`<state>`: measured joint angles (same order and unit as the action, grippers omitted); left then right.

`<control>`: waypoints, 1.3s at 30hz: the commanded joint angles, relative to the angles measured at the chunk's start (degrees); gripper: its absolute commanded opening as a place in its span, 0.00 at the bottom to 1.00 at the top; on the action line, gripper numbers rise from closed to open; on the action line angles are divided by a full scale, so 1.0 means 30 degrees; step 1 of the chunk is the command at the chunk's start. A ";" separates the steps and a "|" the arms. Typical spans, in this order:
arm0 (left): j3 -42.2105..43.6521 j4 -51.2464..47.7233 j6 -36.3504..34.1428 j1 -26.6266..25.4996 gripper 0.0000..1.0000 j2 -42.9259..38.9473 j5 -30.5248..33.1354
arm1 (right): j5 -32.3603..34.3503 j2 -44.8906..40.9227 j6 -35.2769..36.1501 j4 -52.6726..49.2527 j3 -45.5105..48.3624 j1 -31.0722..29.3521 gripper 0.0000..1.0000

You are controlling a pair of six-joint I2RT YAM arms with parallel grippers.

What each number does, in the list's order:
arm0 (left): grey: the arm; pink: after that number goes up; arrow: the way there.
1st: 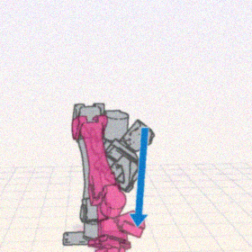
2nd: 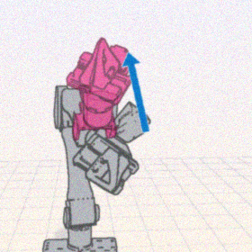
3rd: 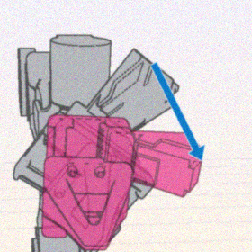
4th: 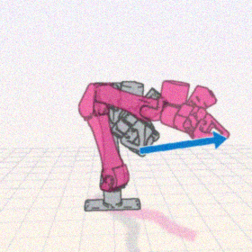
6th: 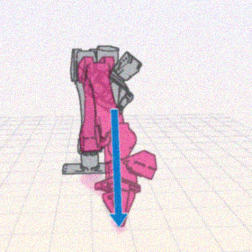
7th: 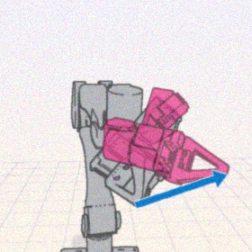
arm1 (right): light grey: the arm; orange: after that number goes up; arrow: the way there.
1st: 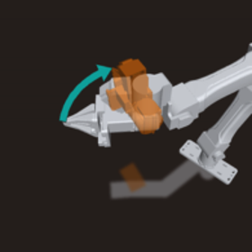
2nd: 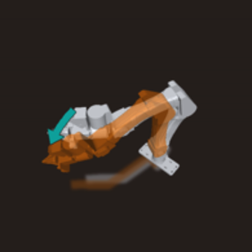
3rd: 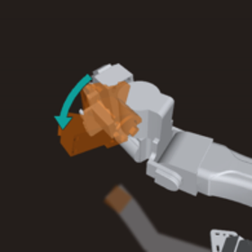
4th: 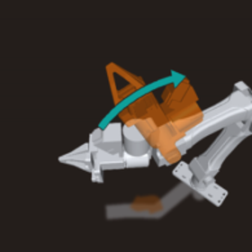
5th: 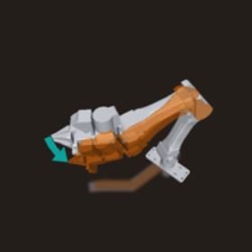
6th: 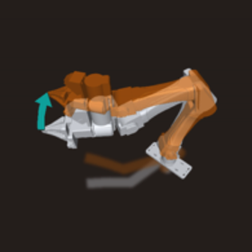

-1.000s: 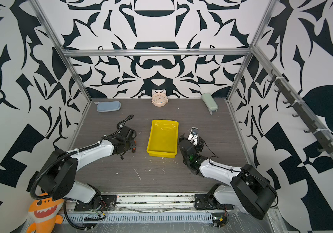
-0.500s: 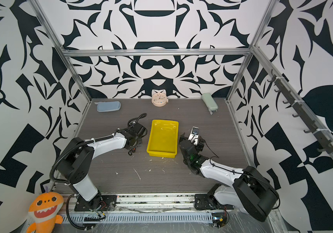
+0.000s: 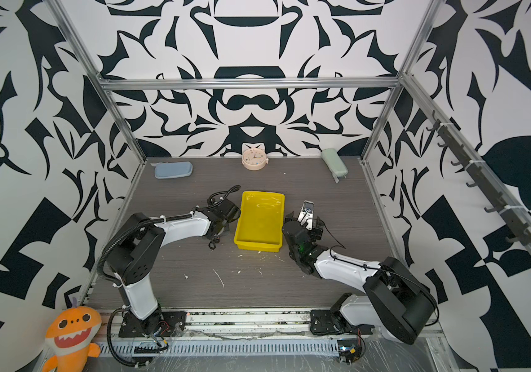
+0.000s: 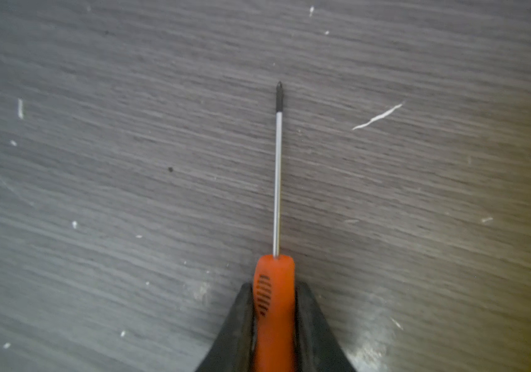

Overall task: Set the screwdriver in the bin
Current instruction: 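Lower the left gripper and close it on the screwdriver's orange handle, then lift the screwdriver with the left gripper and carry it over the yellow bin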

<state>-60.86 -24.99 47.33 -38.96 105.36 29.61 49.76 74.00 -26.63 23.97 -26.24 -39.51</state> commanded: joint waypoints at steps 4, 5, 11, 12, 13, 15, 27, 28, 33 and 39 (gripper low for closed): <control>0.1005 -0.1878 0.1117 -0.0080 0.15 0.0210 0.0501 | 0.0267 0.0222 -0.0058 -0.0015 -0.0729 -0.0051 0.93; 0.1240 -0.1837 0.1219 -0.0072 0.12 -0.0066 0.0538 | 0.0297 0.0331 -0.0030 -0.0040 -0.0800 -0.0044 0.93; 0.1769 -0.1834 0.1371 -0.0078 0.06 -0.1714 0.0649 | 0.0692 0.0476 -0.0092 -0.1480 -0.1389 -0.0044 0.93; 0.1780 -0.1863 0.1272 -0.0080 0.06 -0.1977 0.0666 | 0.0753 0.0425 -0.0125 -0.1660 -0.1440 -0.0044 0.93; 0.1723 -0.1928 0.1194 -0.0080 0.06 -0.2288 0.0678 | 0.0809 0.0371 -0.0119 -0.1748 -0.1448 -0.0045 0.93; 0.1592 -0.2071 0.0969 -0.0076 0.06 -0.2753 0.0785 | 0.0931 0.0241 -0.0215 -0.1778 -0.1376 -0.0045 0.92; 0.0464 -0.4094 0.0979 -0.1284 0.06 -0.5368 0.1382 | 0.1117 0.0090 -0.1273 -0.2582 -0.1426 -0.0045 0.91; 0.0204 -0.4258 0.1006 -0.1623 0.07 -0.5660 0.1647 | 0.1133 0.0090 -0.1354 -0.2691 -0.1448 -0.0046 0.91; -0.1185 -0.3585 0.1139 -0.3800 0.09 -0.6758 0.2930 | 0.1591 0.0120 -0.2112 -0.3773 -0.1676 -0.0059 0.90; -0.2187 0.0583 0.0543 -0.5127 0.11 -0.5639 0.1623 | 0.2616 -0.0054 -0.3280 -0.4985 -0.1750 -0.0044 0.91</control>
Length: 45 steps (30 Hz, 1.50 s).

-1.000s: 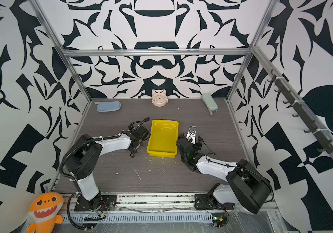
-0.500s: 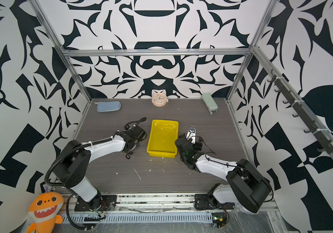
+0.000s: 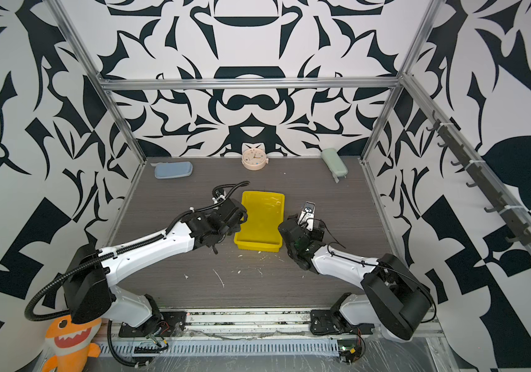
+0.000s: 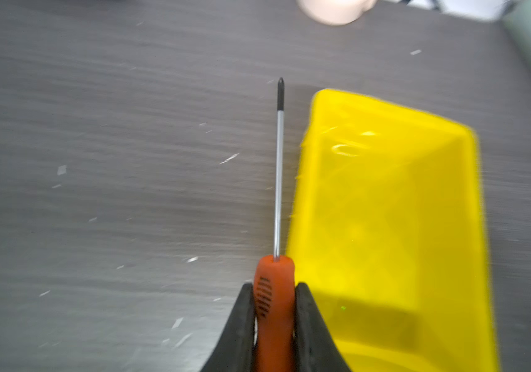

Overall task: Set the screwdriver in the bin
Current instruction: 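Lift the screwdriver with the left gripper and carry it over the yellow bin, then lower the screwdriver into the bin and open the left gripper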

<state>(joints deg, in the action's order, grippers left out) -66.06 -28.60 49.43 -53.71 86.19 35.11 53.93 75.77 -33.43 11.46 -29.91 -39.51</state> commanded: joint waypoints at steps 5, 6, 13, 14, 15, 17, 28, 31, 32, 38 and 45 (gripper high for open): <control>-0.2685 0.2361 -0.0848 -0.0375 0.11 0.3673 -0.1759 | 0.1417 -0.0868 -0.1447 -0.0840 -0.0275 -0.0050 0.90; -0.3085 0.2305 -0.0947 -0.0460 0.11 0.4208 -0.1946 | 0.1472 -0.0841 -0.1454 -0.0858 -0.0259 -0.0047 0.90; -0.5188 0.1049 -0.1021 -0.1034 0.11 0.6867 -0.2314 | 0.1614 -0.0604 -0.1500 -0.0892 -0.0342 -0.0022 0.89; -0.5167 0.1083 -0.0819 -0.1027 0.11 0.6992 -0.2402 | 0.1603 -0.0495 -0.1592 -0.0819 -0.0313 -0.0021 0.89; -0.5138 0.1124 -0.0683 -0.1026 0.11 0.7108 -0.2472 | 0.1616 -0.0403 -0.1637 -0.0772 -0.0313 -0.0015 0.89; -0.5053 0.1184 -0.0444 -0.1040 0.11 0.7299 -0.2563 | 0.1593 -0.0099 -0.1641 -0.0768 -0.0479 -0.0029 0.89; -0.4904 0.0930 -0.0539 -0.1041 0.15 0.7677 -0.2359 | 0.2543 0.0202 -0.2107 -0.2093 -0.1046 -0.0018 0.93; -0.4903 0.0927 -0.0386 -0.1036 0.21 0.7851 -0.2319 | 0.2583 0.0115 -0.2097 -0.2202 -0.1104 -0.0011 0.94; -0.4904 0.0900 -0.0315 -0.1029 0.23 0.7911 -0.2232 | 0.2589 0.0115 -0.2097 -0.2190 -0.1104 -0.0015 0.94; -0.5060 0.0162 0.0087 -0.1026 0.34 0.7940 -0.1538 | 0.2823 0.0346 -0.2228 -0.2521 -0.1257 -0.0019 0.95; -0.5457 -0.0906 -0.1198 -0.1039 0.82 0.6926 -0.1093 | 0.2802 0.0504 -0.2229 -0.2764 -0.1455 -0.0015 0.97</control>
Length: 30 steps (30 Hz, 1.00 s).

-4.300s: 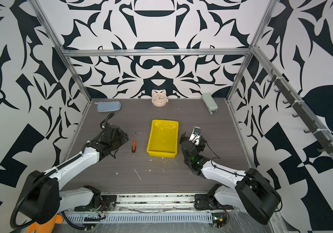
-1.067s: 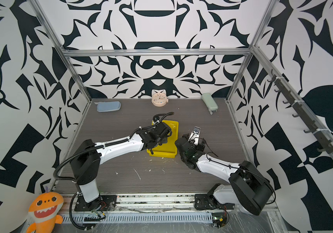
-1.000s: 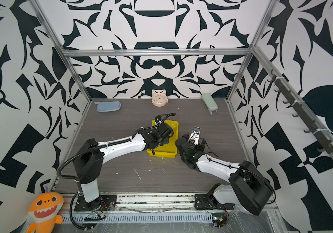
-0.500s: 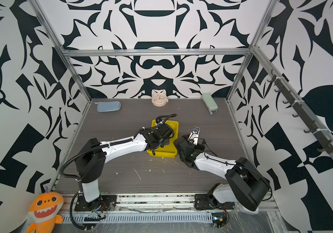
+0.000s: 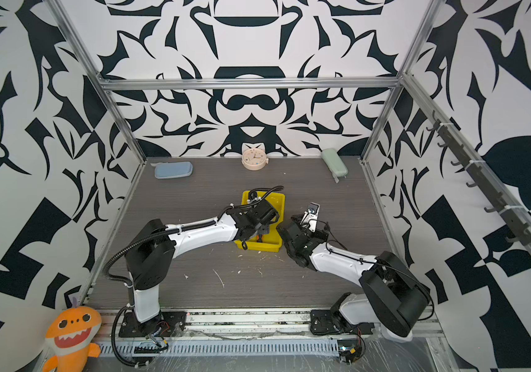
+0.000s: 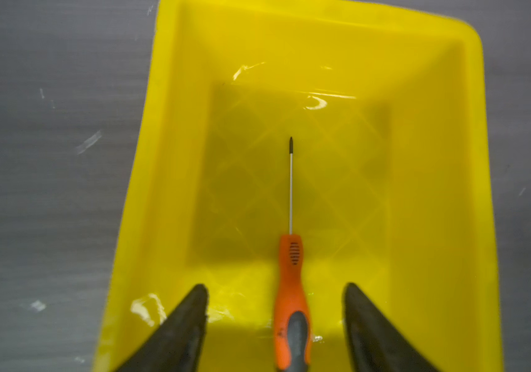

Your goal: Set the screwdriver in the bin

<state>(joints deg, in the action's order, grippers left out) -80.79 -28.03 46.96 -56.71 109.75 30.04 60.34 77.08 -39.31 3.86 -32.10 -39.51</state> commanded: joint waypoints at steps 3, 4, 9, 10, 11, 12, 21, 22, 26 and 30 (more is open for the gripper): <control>0.0147 -0.1172 -0.0713 -0.0016 0.94 -0.2428 0.1103 | 0.0379 0.0207 0.0213 -0.0001 -0.0829 -0.0016 0.99; 0.0680 -0.0933 -0.0943 0.0000 0.96 -0.3229 0.1282 | 0.0156 0.0294 0.0429 0.0010 -0.0898 -0.0029 0.99; 0.4069 -0.0078 -0.1934 0.1217 1.00 -0.7204 0.1104 | -0.2914 0.0775 0.2643 -0.0139 -0.1898 -0.0016 0.99; 0.4971 -0.0037 -0.1917 0.1956 1.00 -0.8071 0.0508 | -0.3427 0.0847 0.2884 -0.0306 -0.2088 -0.0015 0.99; 0.5880 -0.0042 -0.1821 0.2880 1.00 -0.8934 -0.0260 | -0.4556 0.0803 0.3199 -0.0025 -0.2111 -0.0015 1.00; 0.6774 -0.0086 -0.1622 0.3688 1.00 -0.9609 -0.0706 | -0.5657 0.0785 0.3939 0.0680 -0.1986 -0.0015 1.00; 1.4282 -0.1486 0.1106 0.6973 1.00 -1.6554 0.4320 | -0.8498 0.1011 0.5357 0.2750 -0.1589 -0.0018 1.00; 1.5361 -0.1078 0.1796 0.6979 1.00 -1.7195 0.4860 | -0.8602 0.0917 0.5382 0.2993 -0.1455 -0.0015 0.98; 1.8147 0.1110 0.1363 0.6979 1.00 -1.8607 0.4720 | -0.9892 0.0618 0.5732 0.3815 -0.1108 -0.0002 0.94; 1.7927 0.1505 0.0432 0.6979 1.00 -1.8389 0.4213 | -1.1257 0.0940 0.6019 0.3930 -0.1333 -0.0015 0.95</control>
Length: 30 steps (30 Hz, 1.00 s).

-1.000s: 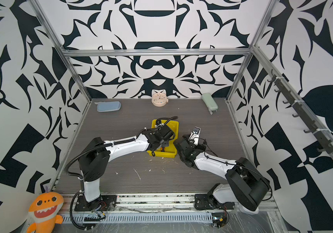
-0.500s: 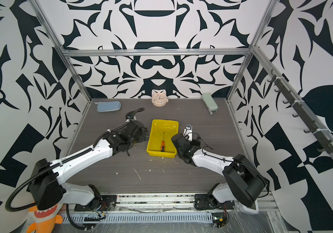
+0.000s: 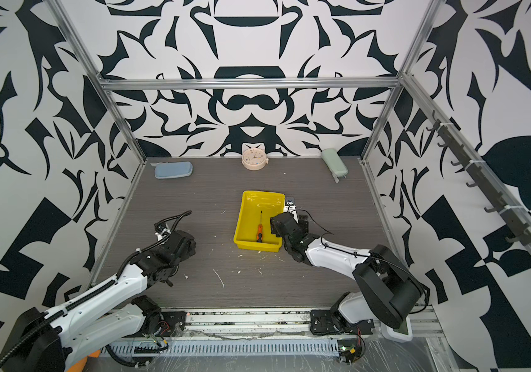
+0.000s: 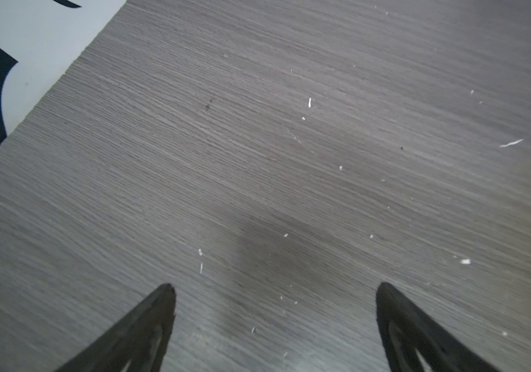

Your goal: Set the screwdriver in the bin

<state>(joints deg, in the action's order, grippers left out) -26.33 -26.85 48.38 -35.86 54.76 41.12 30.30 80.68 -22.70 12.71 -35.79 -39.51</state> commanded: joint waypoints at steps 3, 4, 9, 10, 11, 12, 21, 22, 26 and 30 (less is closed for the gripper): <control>-0.0394 0.1194 -0.0173 0.0028 1.00 0.0525 -0.0005 | -0.2978 0.0390 0.0760 0.1350 -0.0379 0.0027 0.99; -0.0373 0.1465 -0.0385 0.0028 1.00 0.0744 -0.0347 | -0.3857 0.0651 0.0914 0.1493 -0.0482 0.0041 0.99; -0.0712 0.1918 -0.0767 -0.0030 1.00 0.1859 -0.1254 | -0.5703 0.1659 0.1353 0.1293 -0.1254 0.0026 1.00; -0.0775 0.1945 -0.0869 -0.0059 1.00 0.1971 -0.1231 | -0.5783 0.1763 0.1498 0.1195 -0.1415 0.0022 1.00; -0.0843 0.1948 -0.0863 -0.0088 1.00 0.2051 -0.1130 | -0.5824 0.1810 0.1611 0.1173 -0.1536 0.0015 1.00; -0.0840 0.1998 -0.0878 -0.0118 1.00 0.2130 -0.1042 | -0.5843 0.1929 0.1747 0.1318 -0.1596 0.0036 1.00; -0.0521 0.1823 -0.0779 -0.0352 1.00 0.1104 -0.0937 | -0.5594 0.5148 0.1937 -0.2273 -0.6458 0.0103 0.99; -0.0394 0.1807 -0.0750 -0.0353 1.00 0.0794 -0.0935 | -0.5592 0.5568 0.1970 -0.2411 -0.6909 0.0114 0.99; 0.0307 0.1775 -0.0560 -0.0353 1.00 -0.0937 -0.1022 | -0.4424 0.6880 0.2162 -0.4487 -0.8953 0.0103 1.00; 0.1071 0.1968 -0.0397 -0.0351 1.00 -0.2738 -0.1020 | -0.0681 0.6032 0.1387 -0.6508 -1.0021 0.0126 1.00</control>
<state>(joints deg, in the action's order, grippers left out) -25.19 -20.53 45.76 -36.77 49.21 37.65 18.55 102.35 -17.43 -0.75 -62.54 -39.31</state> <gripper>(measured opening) 0.997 0.998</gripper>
